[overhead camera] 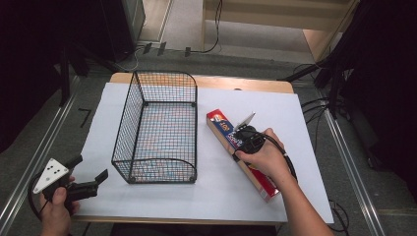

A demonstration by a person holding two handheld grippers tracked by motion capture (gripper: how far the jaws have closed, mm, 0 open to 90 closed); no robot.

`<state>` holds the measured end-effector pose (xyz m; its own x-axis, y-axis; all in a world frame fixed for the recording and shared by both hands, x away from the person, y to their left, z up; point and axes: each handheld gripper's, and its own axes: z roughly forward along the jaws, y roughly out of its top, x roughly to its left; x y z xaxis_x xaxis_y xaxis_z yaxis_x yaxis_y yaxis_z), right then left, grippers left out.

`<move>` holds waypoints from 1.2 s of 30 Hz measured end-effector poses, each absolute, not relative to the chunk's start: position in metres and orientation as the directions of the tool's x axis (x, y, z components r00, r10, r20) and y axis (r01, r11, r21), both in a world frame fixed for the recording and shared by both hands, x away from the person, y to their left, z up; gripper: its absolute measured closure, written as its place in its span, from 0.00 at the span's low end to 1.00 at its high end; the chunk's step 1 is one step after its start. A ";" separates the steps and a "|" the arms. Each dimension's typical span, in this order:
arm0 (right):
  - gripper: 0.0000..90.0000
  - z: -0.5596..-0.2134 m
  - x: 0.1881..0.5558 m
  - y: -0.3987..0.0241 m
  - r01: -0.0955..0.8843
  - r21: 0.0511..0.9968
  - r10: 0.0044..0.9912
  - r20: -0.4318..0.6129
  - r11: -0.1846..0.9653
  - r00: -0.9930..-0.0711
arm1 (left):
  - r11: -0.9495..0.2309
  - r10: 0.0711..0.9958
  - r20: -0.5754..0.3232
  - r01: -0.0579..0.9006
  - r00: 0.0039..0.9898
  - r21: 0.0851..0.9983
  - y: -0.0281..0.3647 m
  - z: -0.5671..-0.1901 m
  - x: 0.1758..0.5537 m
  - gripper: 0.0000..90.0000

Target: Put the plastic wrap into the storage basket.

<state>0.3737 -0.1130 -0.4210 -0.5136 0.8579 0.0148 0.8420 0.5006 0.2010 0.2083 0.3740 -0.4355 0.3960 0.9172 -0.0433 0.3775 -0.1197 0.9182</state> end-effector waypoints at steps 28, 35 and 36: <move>0.46 -0.347 0.364 -0.131 0.715 0.252 0.742 -0.019 0.652 -0.670 | -0.119 0.918 -0.043 0.377 0.394 0.919 0.373 -0.435 0.208 0.00; 0.46 -0.335 0.361 -0.125 0.678 0.272 0.711 -0.033 0.682 -0.702 | -0.119 0.918 -0.043 0.377 0.394 0.918 0.374 -0.435 0.208 0.00; 0.46 -0.334 0.360 -0.123 0.673 0.275 0.707 -0.035 0.686 -0.706 | -0.120 0.917 -0.042 0.376 0.396 0.919 0.373 -0.435 0.208 0.00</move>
<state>0.3600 -0.1230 -0.3341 -0.7063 0.7071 -0.0352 0.6734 0.6864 0.2746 0.2085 0.3735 -0.4354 0.3961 0.9172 -0.0420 0.3757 -0.1201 0.9189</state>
